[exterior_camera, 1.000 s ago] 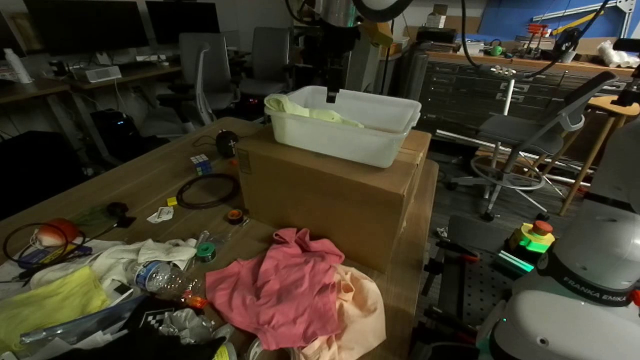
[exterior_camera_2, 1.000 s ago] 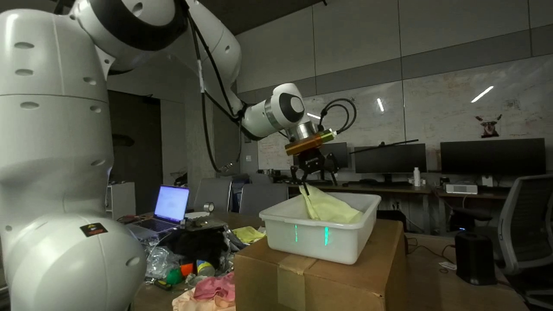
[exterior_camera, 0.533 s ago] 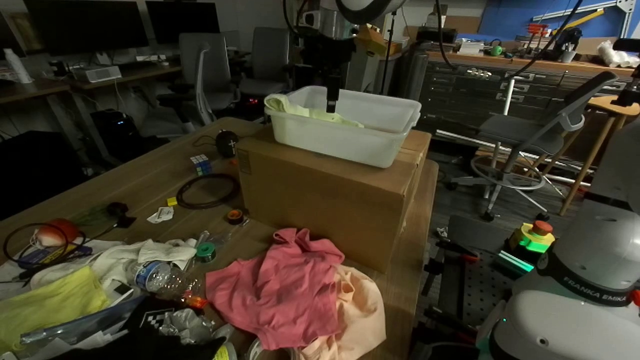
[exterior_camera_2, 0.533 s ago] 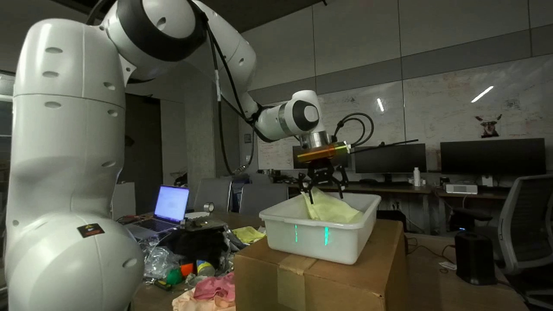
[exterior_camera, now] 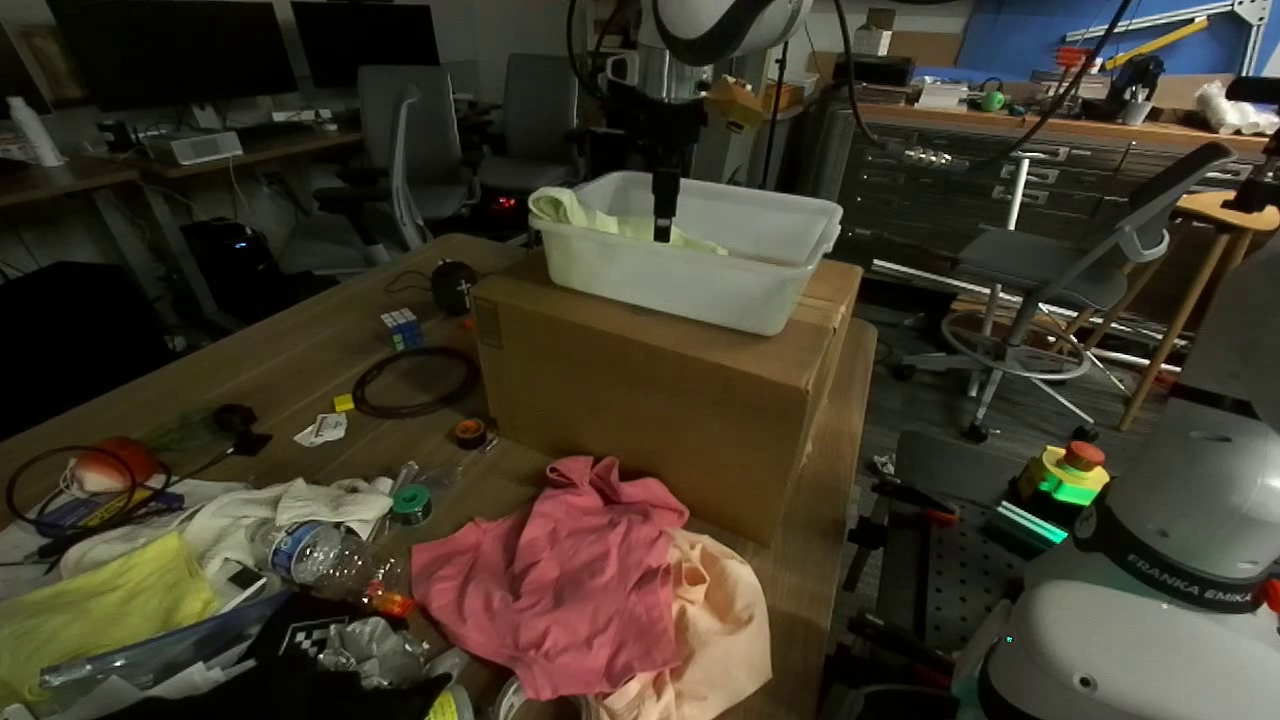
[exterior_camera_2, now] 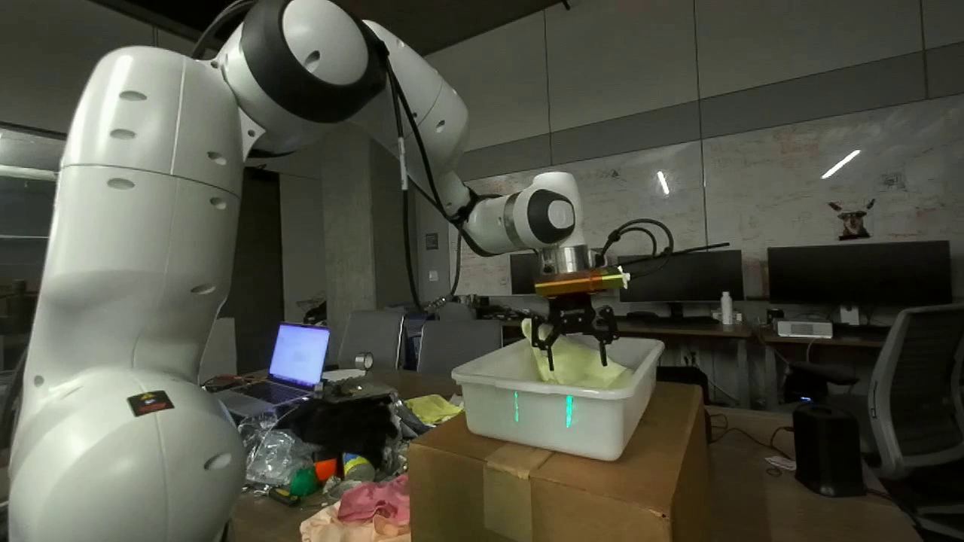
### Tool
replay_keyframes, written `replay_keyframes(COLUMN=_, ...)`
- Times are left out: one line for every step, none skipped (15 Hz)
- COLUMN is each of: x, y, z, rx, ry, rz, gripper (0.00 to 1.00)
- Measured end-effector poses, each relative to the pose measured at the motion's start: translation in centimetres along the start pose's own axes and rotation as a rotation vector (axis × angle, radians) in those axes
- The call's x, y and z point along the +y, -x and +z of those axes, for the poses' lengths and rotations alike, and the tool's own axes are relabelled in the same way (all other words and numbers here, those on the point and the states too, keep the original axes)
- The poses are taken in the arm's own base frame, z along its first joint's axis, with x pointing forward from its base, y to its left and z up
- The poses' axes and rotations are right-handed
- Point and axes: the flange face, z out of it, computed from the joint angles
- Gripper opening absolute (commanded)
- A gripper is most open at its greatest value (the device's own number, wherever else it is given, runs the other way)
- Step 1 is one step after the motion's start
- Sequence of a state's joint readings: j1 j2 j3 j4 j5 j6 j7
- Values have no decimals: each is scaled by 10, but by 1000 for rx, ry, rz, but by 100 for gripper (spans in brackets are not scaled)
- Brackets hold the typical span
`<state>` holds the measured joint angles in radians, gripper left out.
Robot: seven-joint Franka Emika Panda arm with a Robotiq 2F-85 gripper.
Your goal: Pick the clothes in the box and put them on the table
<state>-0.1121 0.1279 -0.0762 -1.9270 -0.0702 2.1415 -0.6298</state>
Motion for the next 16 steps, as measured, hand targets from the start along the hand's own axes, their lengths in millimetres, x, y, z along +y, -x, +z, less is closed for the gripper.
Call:
replay_keyframes(x=2, y=0, z=4, rx=-1, ry=-10, rz=0, gripper=100)
replay_keyframes(x=3, y=0, z=8, rx=-3, ry=-20, rz=0, gripper=100)
replay_keyframes(x=5, y=0, z=13, rx=-7, ry=-30, rz=0, gripper=100)
replay_keyframes(x=6, y=0, z=17, rx=-10, ry=-41, rz=0, gripper=100)
replay_keyframes(x=8, y=0, z=21, rx=-13, ry=-50, rz=-1, gripper=100)
replay_keyframes(x=10, y=0, z=24, rx=-14, ry=-58, rz=-2, gripper=100)
replay_keyframes(x=11, y=0, z=27, rx=-13, ry=-66, rz=-4, gripper=100)
replay_keyframes(x=13, y=1, z=29, rx=-12, ry=-72, rz=-8, gripper=100)
replay_keyframes(x=15, y=1, z=30, rx=-10, ry=-76, rz=-12, gripper=100)
replay_keyframes(x=16, y=1, z=32, rx=-8, ry=-81, rz=-14, gripper=100)
replay_keyframes(x=18, y=2, z=34, rx=-5, ry=-89, rz=-18, gripper=100)
replay_keyframes(x=19, y=2, z=36, rx=-2, ry=-96, rz=-22, gripper=100)
replay_keyframes(x=20, y=3, z=39, rx=-1, ry=-102, rz=-24, gripper=100)
replay_keyframes(x=21, y=4, z=41, rx=0, ry=-110, rz=-27, gripper=100)
replay_keyframes(x=22, y=4, z=45, rx=3, ry=-120, rz=-30, gripper=100)
replay_keyframes(x=22, y=5, z=48, rx=3, ry=-130, rz=-31, gripper=100)
